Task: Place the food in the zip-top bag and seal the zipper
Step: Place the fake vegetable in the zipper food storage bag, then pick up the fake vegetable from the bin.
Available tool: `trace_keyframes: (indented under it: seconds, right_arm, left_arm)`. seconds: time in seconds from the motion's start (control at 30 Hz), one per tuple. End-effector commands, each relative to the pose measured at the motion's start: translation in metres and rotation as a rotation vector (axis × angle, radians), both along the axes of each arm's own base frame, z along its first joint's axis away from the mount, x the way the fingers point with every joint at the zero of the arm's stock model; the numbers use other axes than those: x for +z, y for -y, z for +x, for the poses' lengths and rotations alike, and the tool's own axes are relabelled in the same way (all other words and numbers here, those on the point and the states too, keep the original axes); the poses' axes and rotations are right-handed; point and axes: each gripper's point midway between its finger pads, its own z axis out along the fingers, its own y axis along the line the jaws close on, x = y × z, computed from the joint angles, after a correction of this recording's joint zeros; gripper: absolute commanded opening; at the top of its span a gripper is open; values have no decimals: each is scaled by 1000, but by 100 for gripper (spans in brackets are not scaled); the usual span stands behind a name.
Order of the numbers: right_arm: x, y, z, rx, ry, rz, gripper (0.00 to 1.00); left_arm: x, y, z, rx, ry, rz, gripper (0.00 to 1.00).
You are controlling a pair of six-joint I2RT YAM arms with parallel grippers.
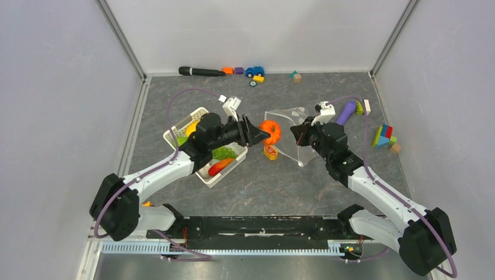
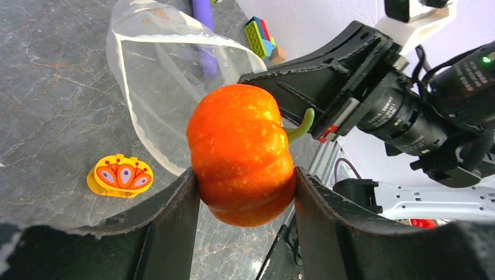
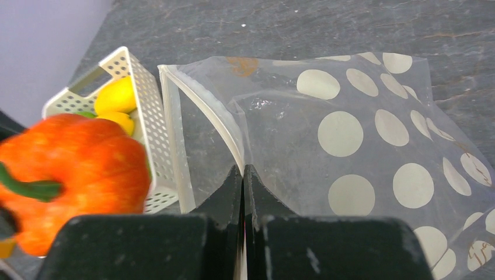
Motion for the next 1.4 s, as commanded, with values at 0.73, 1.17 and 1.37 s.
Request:
trace_keyframes:
  seconds: [0.73, 1.17, 1.37]
  right_arm:
    - [39, -22, -20, 94, 35, 273, 0]
    - [42, -12, -13, 30, 41, 235, 0]
    - [37, -1, -8, -31, 43, 194, 0]
  left_arm:
    - [-7, 35, 37, 79, 10, 34, 88]
    - [9, 20, 20, 67, 63, 67, 100]
    - [2, -34, 38, 344, 32, 219, 100]
